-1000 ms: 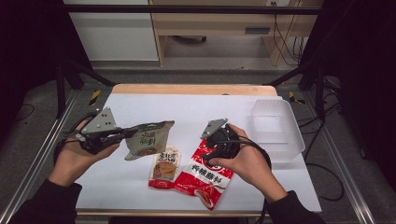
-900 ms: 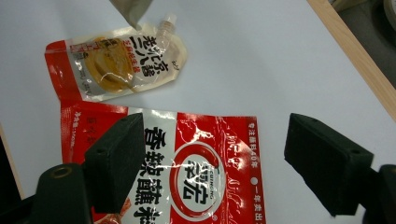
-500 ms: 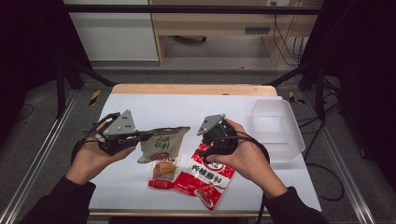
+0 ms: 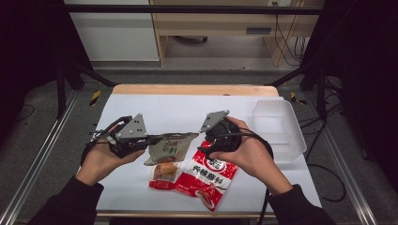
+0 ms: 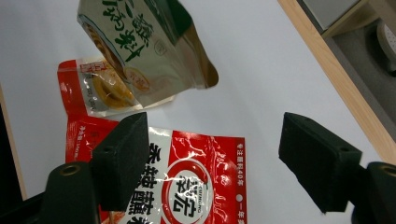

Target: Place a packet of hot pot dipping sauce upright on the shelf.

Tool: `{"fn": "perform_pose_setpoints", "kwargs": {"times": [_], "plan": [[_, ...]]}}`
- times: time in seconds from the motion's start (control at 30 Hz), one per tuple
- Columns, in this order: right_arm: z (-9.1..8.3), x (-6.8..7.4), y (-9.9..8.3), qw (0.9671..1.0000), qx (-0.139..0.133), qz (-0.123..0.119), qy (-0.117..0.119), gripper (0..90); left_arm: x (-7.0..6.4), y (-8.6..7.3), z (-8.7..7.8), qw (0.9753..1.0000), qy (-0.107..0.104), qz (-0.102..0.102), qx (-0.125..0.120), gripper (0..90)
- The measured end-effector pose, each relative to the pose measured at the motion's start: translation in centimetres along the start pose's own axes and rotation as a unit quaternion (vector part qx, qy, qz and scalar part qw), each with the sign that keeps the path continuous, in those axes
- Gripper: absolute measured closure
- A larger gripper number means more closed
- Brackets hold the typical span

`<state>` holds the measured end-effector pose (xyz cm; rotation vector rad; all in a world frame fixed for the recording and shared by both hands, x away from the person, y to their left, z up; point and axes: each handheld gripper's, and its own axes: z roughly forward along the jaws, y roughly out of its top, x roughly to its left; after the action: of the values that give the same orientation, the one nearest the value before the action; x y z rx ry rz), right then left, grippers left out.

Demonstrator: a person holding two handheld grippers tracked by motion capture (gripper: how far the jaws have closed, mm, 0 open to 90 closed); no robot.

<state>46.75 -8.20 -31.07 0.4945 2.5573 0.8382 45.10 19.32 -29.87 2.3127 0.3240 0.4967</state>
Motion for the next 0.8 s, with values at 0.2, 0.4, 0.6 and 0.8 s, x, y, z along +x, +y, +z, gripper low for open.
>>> {"fn": "perform_pose_setpoints", "kwargs": {"times": [0.2, 0.4, 0.6, 0.8], "plan": [[0.3, 0.3, 0.5, 0.9999, -0.004, -0.013, 0.003, 23.7, -0.4, 0.4, 0.2, 1.0000, -0.007, 0.003, -0.006, 90.0], [0.7, 0.8, 1.1, 0.9995, -0.003, -0.028, 0.014, 33.5, -0.8, 0.7, 0.4, 0.9998, -0.015, 0.012, -0.007, 90.0], [1.3, 1.2, 1.6, 0.9986, 0.006, -0.043, 0.029, 43.9, -1.2, 0.9, 0.5, 0.9996, -0.019, 0.016, -0.010, 90.0], [1.8, 1.4, 1.8, 0.9974, 0.011, -0.053, 0.047, 57.0, -1.4, 1.1, 0.7, 0.9994, -0.023, 0.023, -0.010, 90.0]]}}
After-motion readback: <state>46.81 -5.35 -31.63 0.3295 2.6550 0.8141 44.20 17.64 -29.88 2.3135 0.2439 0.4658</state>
